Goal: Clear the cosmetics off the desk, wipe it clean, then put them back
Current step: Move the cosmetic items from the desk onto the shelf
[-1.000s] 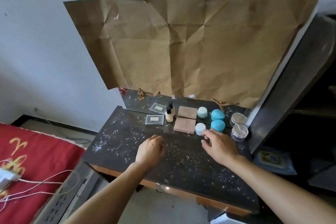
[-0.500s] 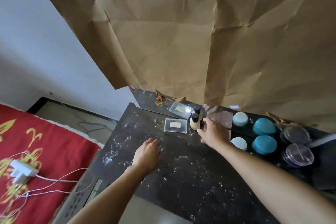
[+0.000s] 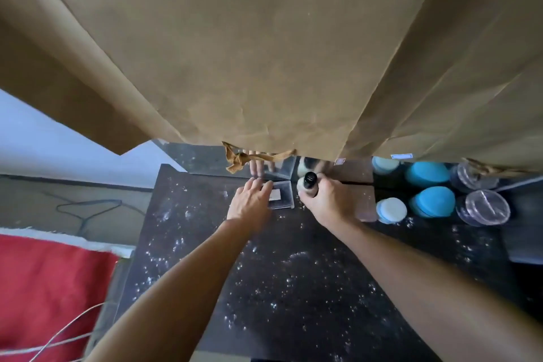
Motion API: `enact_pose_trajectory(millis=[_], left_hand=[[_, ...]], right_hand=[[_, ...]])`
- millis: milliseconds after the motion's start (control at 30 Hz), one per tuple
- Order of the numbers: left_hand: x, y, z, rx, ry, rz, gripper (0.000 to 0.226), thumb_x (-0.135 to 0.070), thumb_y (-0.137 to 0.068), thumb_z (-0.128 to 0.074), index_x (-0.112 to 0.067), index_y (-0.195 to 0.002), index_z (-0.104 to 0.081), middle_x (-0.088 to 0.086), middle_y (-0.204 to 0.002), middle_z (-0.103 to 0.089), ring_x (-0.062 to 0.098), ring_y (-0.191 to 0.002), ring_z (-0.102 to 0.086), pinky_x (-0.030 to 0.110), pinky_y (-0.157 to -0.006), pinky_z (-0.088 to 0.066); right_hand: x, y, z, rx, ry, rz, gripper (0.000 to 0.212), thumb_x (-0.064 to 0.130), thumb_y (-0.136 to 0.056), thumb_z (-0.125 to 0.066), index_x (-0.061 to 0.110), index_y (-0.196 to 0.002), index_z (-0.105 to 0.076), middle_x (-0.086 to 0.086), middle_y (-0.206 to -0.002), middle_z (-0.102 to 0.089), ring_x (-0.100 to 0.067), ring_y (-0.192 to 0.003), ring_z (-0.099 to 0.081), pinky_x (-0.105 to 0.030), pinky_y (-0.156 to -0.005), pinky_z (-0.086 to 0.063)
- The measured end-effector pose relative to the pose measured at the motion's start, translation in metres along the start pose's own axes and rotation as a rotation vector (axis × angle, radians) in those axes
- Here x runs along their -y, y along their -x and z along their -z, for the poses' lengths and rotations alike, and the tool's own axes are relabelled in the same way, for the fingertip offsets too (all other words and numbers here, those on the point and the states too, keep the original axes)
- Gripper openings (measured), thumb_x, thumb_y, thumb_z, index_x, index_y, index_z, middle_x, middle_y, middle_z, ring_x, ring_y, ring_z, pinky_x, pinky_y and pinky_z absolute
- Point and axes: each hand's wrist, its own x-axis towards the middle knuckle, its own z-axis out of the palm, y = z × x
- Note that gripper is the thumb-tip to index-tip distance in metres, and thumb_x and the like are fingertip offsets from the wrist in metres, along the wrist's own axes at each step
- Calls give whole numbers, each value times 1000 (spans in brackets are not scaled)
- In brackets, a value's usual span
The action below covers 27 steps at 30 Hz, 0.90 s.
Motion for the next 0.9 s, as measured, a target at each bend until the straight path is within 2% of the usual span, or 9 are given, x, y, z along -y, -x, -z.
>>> enact_pose_trajectory(millis=[100, 167, 267, 400, 467, 567, 733, 833, 900], left_hand=[[6, -10, -8, 20, -71, -49, 64, -29, -86, -62, -17, -141, -30, 10, -141, -38, 28, -129, -35, 38, -104, -32], [10, -14, -10, 12, -122, -67, 70, -34, -84, -65, -17, -141, -28, 13, -142, -34, 29, -124, -38, 39, -102, -33], [14, -17, -8, 28, -98, -78, 82, -38, -78, -71, -13, -142, -27, 16, -146, -27, 31, -123, -41, 40, -101, -36], [13, -10, -2, 78, 44, -46, 66, -32, -73, -73, -14, -124, -36, 8, -119, -56, 28, -105, -57, 38, -85, -46], [11, -3, 2, 107, 91, -17, 65, -35, -71, -74, -15, -120, -36, 7, -109, -63, 28, -94, -61, 37, -76, -48], [4, 5, 11, 149, 201, 26, 70, -40, -67, -79, -19, -122, -43, 5, -105, -65, 23, -85, -61, 33, -73, -51], [-24, 17, 23, 229, 604, 57, 51, -25, -67, -83, -18, -110, -57, 0, -100, -66, 18, -88, -64, 33, -81, -55], [-59, 27, 30, 268, 790, 50, 32, -18, -76, -77, -18, -103, -59, 5, -99, -69, 21, -89, -66, 38, -86, -55], [-92, 37, 34, 271, 835, 39, 19, -20, -84, -69, -17, -100, -59, 10, -98, -70, 24, -87, -68, 39, -84, -56]], right_hand=[[2, 5, 1, -121, 70, -13, 26, 24, -60, -80, 10, -56, -58, -9, -49, -60, -31, -45, -57, -19, -50, -29], [3, 11, 6, -176, 101, -40, 33, 28, -56, -79, 16, -54, -48, -2, -40, -49, -30, -38, -51, -19, -47, -27], [-7, 25, 12, -194, 56, -38, 36, 31, -60, -72, 18, -62, -38, 5, -45, -41, -29, -43, -51, -23, -47, -30], [-14, 39, 20, -159, -17, -117, 30, 26, -63, -71, 13, -67, -44, 3, -50, -49, -23, -50, -50, -26, -48, -36], [-16, 47, 28, -145, -68, -164, 28, 27, -62, -72, 13, -71, -49, 2, -56, -55, -22, -56, -55, -28, -52, -42], [-22, 63, 46, -131, -118, -206, 26, 35, -63, -68, 17, -72, -51, 3, -62, -59, -22, -65, -60, -28, -57, -45], [-42, 90, 85, -153, -116, -309, 26, 40, -65, -65, 19, -77, -55, 3, -64, -62, -23, -70, -61, -28, -60, -45], [-64, 112, 111, -189, -123, -348, 34, 46, -62, -64, 19, -83, -58, 1, -72, -67, -24, -74, -63, -32, -65, -51], [-82, 131, 131, -218, -136, -374, 39, 51, -59, -57, 20, -82, -56, 2, -70, -65, -23, -72, -63, -33, -63, -52]])
